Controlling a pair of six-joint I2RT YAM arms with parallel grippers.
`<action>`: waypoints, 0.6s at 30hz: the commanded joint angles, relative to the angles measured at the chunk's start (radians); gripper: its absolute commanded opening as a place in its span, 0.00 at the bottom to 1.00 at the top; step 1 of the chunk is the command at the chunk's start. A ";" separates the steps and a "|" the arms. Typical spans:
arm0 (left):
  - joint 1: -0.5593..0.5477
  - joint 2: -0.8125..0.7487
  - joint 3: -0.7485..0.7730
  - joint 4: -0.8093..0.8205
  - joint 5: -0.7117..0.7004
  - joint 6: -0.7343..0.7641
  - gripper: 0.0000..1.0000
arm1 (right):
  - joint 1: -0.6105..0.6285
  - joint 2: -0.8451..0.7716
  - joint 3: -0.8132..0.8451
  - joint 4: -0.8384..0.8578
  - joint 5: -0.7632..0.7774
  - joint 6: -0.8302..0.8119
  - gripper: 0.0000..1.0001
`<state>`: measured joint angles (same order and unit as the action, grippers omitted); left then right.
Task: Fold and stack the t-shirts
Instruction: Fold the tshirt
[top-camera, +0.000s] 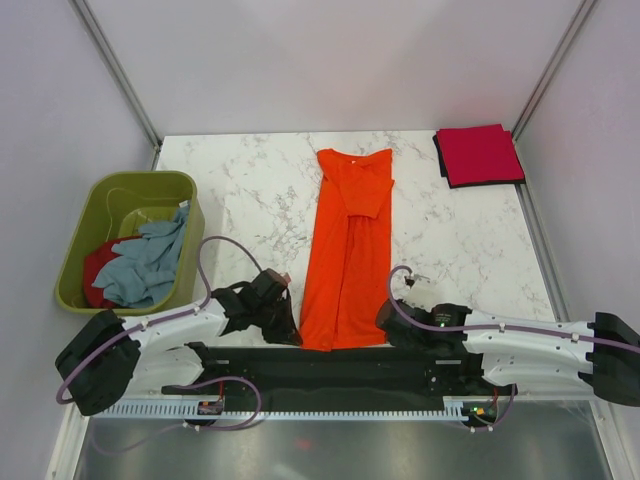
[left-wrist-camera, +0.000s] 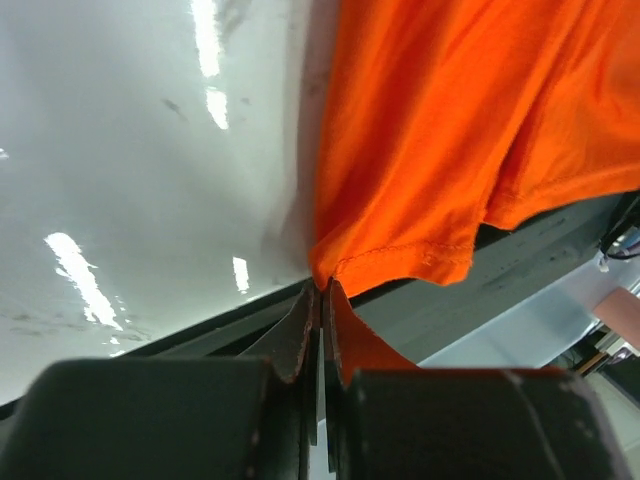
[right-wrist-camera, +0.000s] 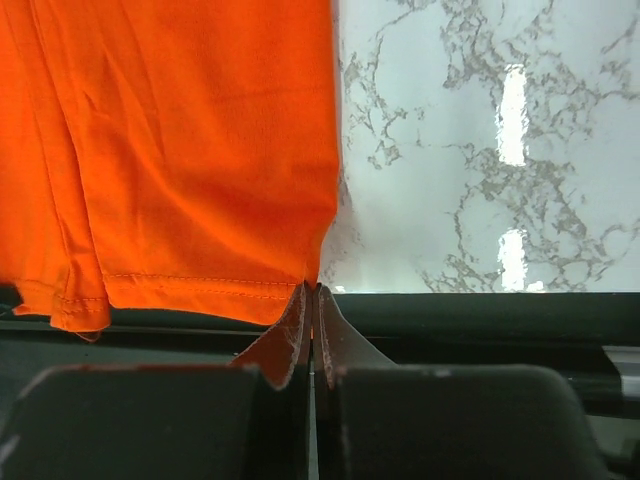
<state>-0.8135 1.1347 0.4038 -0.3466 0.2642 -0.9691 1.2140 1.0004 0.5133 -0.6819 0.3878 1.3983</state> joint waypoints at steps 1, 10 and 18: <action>-0.039 -0.013 0.064 0.005 -0.003 -0.068 0.02 | 0.004 -0.002 0.037 -0.030 0.031 -0.070 0.00; 0.010 0.146 0.311 -0.098 -0.065 0.035 0.02 | -0.098 0.140 0.207 -0.028 0.143 -0.320 0.00; 0.194 0.388 0.669 -0.158 -0.083 0.220 0.02 | -0.415 0.311 0.346 0.199 -0.001 -0.711 0.00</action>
<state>-0.6815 1.4712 0.9272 -0.4770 0.2157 -0.8703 0.8951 1.2671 0.7895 -0.5934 0.4324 0.8928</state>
